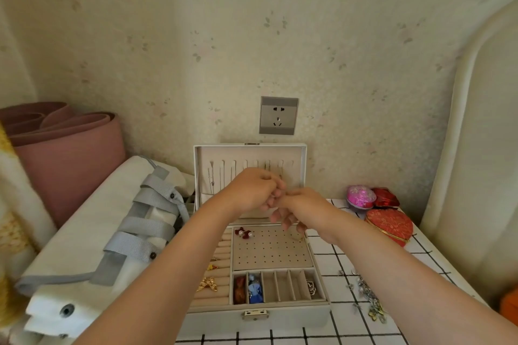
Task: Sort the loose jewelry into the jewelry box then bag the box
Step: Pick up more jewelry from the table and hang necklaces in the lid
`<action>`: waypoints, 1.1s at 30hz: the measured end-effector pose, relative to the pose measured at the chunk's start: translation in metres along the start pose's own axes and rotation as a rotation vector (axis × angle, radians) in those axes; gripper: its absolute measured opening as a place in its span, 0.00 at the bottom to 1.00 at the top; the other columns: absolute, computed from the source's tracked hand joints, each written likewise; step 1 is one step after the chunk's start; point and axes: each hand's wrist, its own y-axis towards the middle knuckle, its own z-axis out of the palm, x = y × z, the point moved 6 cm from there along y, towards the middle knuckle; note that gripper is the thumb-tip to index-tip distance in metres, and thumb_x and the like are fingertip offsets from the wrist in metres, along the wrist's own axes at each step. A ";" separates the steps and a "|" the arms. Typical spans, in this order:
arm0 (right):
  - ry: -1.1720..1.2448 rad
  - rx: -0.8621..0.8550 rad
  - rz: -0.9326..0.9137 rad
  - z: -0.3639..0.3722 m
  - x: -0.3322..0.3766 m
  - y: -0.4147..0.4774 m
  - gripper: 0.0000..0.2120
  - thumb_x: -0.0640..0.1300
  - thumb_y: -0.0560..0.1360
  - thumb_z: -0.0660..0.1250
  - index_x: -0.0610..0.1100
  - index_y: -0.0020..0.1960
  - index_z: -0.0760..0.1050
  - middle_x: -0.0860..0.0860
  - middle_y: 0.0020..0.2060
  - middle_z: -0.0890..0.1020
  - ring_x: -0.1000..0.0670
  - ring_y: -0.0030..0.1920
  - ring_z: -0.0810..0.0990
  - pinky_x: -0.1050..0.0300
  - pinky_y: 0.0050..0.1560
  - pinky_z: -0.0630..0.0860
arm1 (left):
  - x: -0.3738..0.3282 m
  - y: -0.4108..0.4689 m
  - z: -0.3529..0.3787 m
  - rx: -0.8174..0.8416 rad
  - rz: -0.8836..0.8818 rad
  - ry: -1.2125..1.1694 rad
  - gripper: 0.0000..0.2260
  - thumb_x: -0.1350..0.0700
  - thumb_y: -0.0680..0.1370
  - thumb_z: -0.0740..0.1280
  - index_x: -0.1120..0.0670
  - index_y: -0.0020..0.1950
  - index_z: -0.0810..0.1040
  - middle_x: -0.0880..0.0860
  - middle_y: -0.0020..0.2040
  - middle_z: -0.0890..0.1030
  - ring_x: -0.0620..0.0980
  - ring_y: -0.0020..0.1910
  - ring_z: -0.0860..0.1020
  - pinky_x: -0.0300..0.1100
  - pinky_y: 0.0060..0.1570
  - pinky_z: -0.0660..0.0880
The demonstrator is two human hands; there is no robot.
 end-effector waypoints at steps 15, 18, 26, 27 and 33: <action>-0.253 -0.197 -0.184 -0.039 0.028 -0.013 0.09 0.45 0.78 0.67 0.41 0.45 0.84 0.44 0.42 0.85 0.45 0.45 0.83 0.48 0.57 0.79 | 0.019 -0.012 0.044 0.219 -0.081 -0.240 0.10 0.61 0.79 0.64 0.51 0.58 0.79 0.47 0.49 0.85 0.45 0.38 0.80 0.37 0.35 0.67; -0.283 -0.214 -0.210 -0.040 0.028 -0.013 0.09 0.45 0.79 0.67 0.42 0.46 0.84 0.44 0.41 0.85 0.53 0.38 0.79 0.53 0.47 0.78 | 0.020 -0.013 0.041 0.215 -0.090 -0.179 0.09 0.55 0.78 0.67 0.54 0.57 0.81 0.50 0.49 0.86 0.44 0.34 0.75 0.37 0.32 0.64; -0.317 -0.151 -0.058 -0.037 0.010 -0.008 0.08 0.39 0.75 0.64 0.41 0.48 0.83 0.47 0.37 0.79 0.52 0.29 0.73 0.61 0.29 0.67 | 0.016 -0.012 0.020 0.008 -0.011 -0.056 0.05 0.54 0.78 0.69 0.52 0.50 0.84 0.48 0.44 0.85 0.42 0.32 0.77 0.29 0.28 0.69; -0.340 -0.101 -0.037 -0.032 0.006 -0.007 0.08 0.38 0.74 0.65 0.42 0.49 0.82 0.47 0.36 0.79 0.51 0.30 0.73 0.59 0.30 0.68 | 0.015 -0.011 0.018 -0.015 -0.001 -0.051 0.05 0.54 0.78 0.70 0.52 0.50 0.84 0.47 0.44 0.85 0.41 0.32 0.77 0.28 0.28 0.69; -0.185 -0.024 -0.085 -0.012 0.010 -0.004 0.06 0.45 0.74 0.73 0.43 0.48 0.84 0.52 0.38 0.85 0.55 0.31 0.75 0.60 0.33 0.72 | 0.006 -0.012 0.007 -0.003 0.152 0.085 0.05 0.55 0.78 0.69 0.50 0.47 0.85 0.50 0.38 0.85 0.41 0.39 0.80 0.37 0.46 0.78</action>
